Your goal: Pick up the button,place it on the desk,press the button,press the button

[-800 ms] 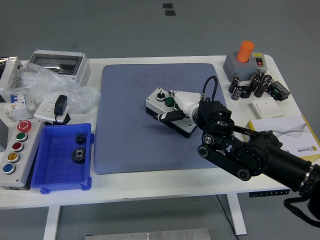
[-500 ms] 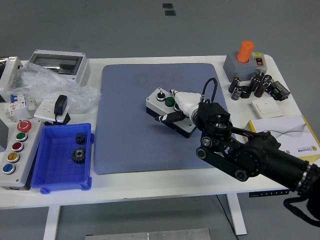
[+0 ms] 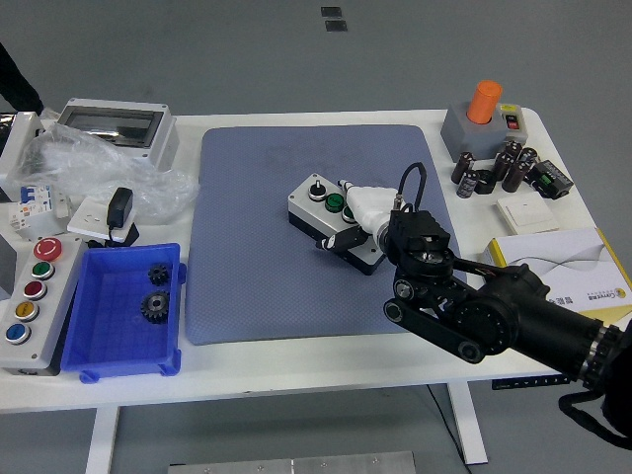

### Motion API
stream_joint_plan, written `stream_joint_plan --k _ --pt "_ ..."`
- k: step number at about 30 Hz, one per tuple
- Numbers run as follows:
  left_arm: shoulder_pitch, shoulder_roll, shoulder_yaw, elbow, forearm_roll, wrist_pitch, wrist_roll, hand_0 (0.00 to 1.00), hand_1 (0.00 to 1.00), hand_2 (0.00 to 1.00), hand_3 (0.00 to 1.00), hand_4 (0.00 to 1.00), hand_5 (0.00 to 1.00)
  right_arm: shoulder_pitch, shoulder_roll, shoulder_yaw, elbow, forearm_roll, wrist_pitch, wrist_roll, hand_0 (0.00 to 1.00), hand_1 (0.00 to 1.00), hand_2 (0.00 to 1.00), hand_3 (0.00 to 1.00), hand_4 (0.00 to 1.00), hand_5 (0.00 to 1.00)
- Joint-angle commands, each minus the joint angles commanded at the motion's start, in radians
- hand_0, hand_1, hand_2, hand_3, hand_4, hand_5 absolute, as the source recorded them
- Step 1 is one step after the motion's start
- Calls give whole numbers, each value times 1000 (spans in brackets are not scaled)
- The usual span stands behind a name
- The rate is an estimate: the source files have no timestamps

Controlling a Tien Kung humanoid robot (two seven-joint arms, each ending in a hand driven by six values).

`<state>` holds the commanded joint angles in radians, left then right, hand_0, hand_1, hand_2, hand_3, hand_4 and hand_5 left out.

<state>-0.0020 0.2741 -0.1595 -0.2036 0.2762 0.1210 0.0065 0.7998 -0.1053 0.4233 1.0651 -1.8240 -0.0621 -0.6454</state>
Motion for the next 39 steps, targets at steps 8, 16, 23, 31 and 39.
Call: stream_joint_plan --k 8,16,23,31,39 --pt "0 0 -8 -1 9 0 0 578 615 582 617 708 228 -1 6 -8 -9 -22 -30 0 246 514 540 667 907 383" --pt "1 -1 -27 -3 30 -1 -1 578 615 583 619 710 227 -2 7 -11 -10 -47 -54 0 230 476 471 512 791 310" --pt "-1 -2 -49 -5 53 -3 -3 578 616 583 620 711 224 -2 4 -22 -1 -66 -86 0 240 468 432 408 730 196" --pt "-1 -3 -61 -6 65 -3 -4 578 616 584 620 713 227 9 -20 -61 30 -70 -124 0 256 455 403 321 687 104" --pt "0 -5 -62 -6 68 -2 -4 578 616 584 621 714 227 56 -73 -173 87 -107 -203 51 250 448 387 304 664 92"
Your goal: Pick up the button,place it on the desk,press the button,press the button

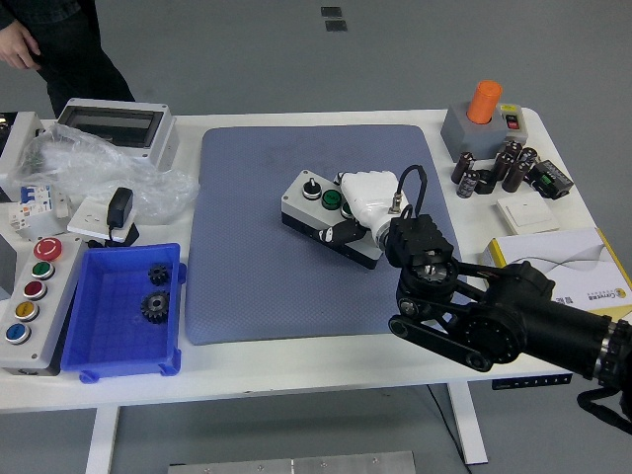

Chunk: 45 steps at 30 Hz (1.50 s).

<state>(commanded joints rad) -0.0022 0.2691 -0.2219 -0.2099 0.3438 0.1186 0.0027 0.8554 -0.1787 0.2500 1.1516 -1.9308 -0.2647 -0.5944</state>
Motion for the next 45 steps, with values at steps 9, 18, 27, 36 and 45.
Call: stream_joint_plan --k 9,18,27,36,45 --pt "-2 0 2 0 -1 1 -1 578 617 584 621 715 229 56 -43 -150 44 10 -111 208 274 443 363 297 637 76" --pt "-4 1 8 0 -3 2 -2 578 617 584 622 723 242 87 -51 -226 32 18 -157 331 277 413 340 292 601 29" --pt "-5 0 10 0 -4 2 -2 577 616 584 621 723 242 95 -33 -236 -37 22 -145 371 273 412 340 293 595 26" --pt "-5 1 11 1 -5 2 -3 577 617 584 621 723 242 100 -28 -222 -82 27 -125 398 271 416 345 295 602 22" --pt "-5 1 8 0 -2 0 -3 577 617 584 622 724 244 99 -20 -198 -97 17 -77 413 272 420 346 296 603 21"
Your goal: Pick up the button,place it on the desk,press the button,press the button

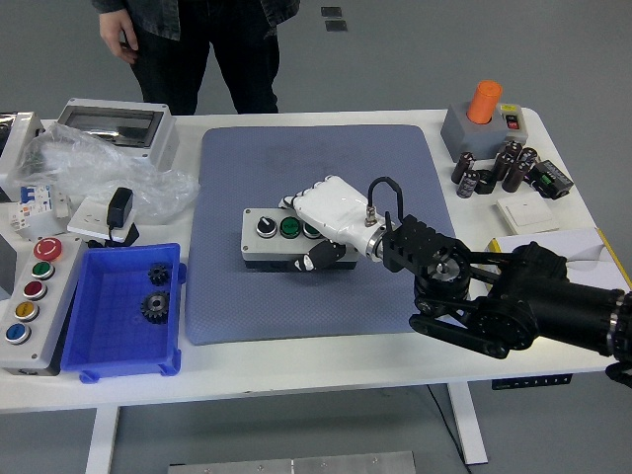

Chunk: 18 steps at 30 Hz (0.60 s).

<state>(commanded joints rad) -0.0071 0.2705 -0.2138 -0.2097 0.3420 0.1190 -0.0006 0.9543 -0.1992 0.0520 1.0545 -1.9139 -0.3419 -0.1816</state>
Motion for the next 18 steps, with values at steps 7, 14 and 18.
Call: stream_joint_plan --k 7,14,18 --pt "-1 1 -2 0 2 -1 0 576 617 584 622 723 241 -2 3 -6 -8 8 25 -7 298 457 378 300 625 9" --pt "-1 0 -2 0 2 -2 1 576 617 584 621 723 240 -4 5 -9 -12 18 35 -13 360 574 566 334 647 2" --pt "-1 0 -2 0 3 -3 1 576 617 584 621 723 240 -5 5 -10 -13 22 39 -14 360 574 566 334 647 2"
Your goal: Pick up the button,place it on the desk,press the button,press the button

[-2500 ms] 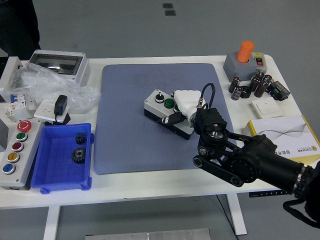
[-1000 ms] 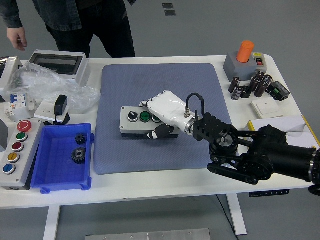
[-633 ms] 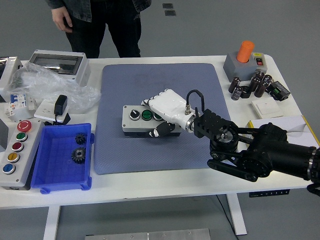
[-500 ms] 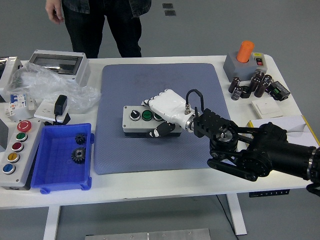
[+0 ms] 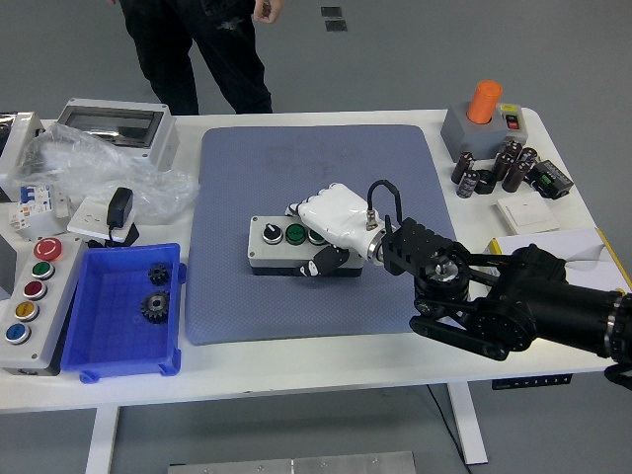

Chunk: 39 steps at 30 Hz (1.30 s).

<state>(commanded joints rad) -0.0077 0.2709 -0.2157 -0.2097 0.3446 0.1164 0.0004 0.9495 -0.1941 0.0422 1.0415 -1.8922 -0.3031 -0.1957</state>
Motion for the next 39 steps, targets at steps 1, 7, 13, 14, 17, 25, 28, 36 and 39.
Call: stream_joint_plan --k 1,7,13,14,17,25,28,36,39 --pt "0 0 0 0 0 0 0 575 617 584 620 721 237 0 0 0 0 0 1 -1 459 655 675 526 727 67" --pt "1 0 1 0 -1 -1 0 576 617 584 619 720 234 1 -1 -7 1 6 2 -4 508 664 689 585 754 122" --pt "0 0 1 0 0 -3 0 575 617 584 620 720 233 2 -1 -12 2 12 0 -8 531 670 705 649 729 190" --pt "0 0 1 0 0 -3 0 575 617 584 620 720 233 2 -1 -13 3 13 -1 -9 531 670 705 649 729 190" --pt "0 0 2 0 0 -4 0 575 617 584 620 720 233 3 -1 -15 3 17 0 -12 531 670 705 649 729 190" --pt "1 -1 1 0 1 -7 -1 575 617 584 619 719 232 2 -1 -22 1 37 5 -20 531 679 727 825 807 239" --pt "1 -1 2 0 0 -8 -1 575 617 584 619 719 232 2 -1 -27 1 46 3 -25 531 679 727 825 807 239" --pt "1 -1 2 0 -1 -11 -2 575 617 583 619 719 230 2 -2 -33 -2 62 4 -30 523 663 723 900 937 379" --pt "1 -2 3 0 -1 -12 -3 575 617 582 618 717 231 2 -3 -36 -1 67 -1 -30 519 662 734 998 998 468"
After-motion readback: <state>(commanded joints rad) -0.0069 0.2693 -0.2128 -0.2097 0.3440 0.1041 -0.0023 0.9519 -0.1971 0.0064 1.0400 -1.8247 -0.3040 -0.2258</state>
